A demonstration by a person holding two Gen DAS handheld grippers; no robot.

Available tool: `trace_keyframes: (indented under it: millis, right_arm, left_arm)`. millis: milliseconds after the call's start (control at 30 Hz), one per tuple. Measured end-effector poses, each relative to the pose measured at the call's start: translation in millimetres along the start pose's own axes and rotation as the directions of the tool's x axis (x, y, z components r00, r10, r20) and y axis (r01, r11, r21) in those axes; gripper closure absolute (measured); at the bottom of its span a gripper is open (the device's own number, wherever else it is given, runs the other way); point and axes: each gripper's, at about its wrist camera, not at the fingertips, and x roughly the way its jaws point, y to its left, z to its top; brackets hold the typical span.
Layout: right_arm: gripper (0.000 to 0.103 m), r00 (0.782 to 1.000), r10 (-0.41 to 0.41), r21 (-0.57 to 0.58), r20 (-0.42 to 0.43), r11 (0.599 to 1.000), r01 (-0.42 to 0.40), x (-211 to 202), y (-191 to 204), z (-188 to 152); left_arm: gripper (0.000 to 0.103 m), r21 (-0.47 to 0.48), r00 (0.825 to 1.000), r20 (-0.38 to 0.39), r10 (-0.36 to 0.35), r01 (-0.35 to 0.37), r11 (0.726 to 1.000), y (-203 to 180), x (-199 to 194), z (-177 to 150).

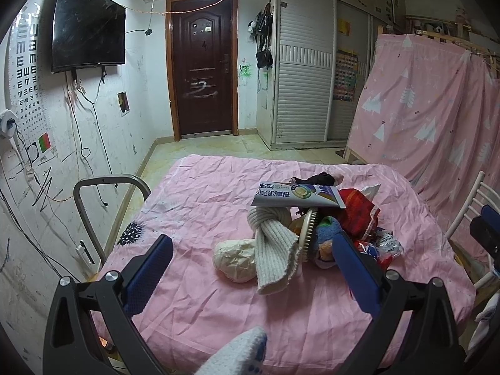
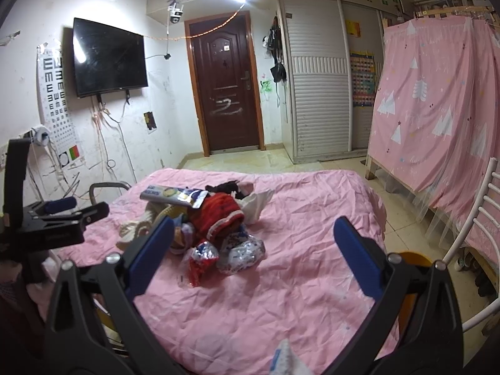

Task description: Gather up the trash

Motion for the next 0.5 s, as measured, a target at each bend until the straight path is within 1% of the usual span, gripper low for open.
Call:
trace_keyframes:
  millis: [500]
  right_arm:
    - [0.005, 1.000, -0.009, -0.002, 0.003, 1.000, 0.009, 0.4, -0.3, 2.2]
  left_arm:
    - [0.010, 0.004, 1.000, 0.003, 0.001, -0.002, 1.000, -3.0, 0.0, 2.9]
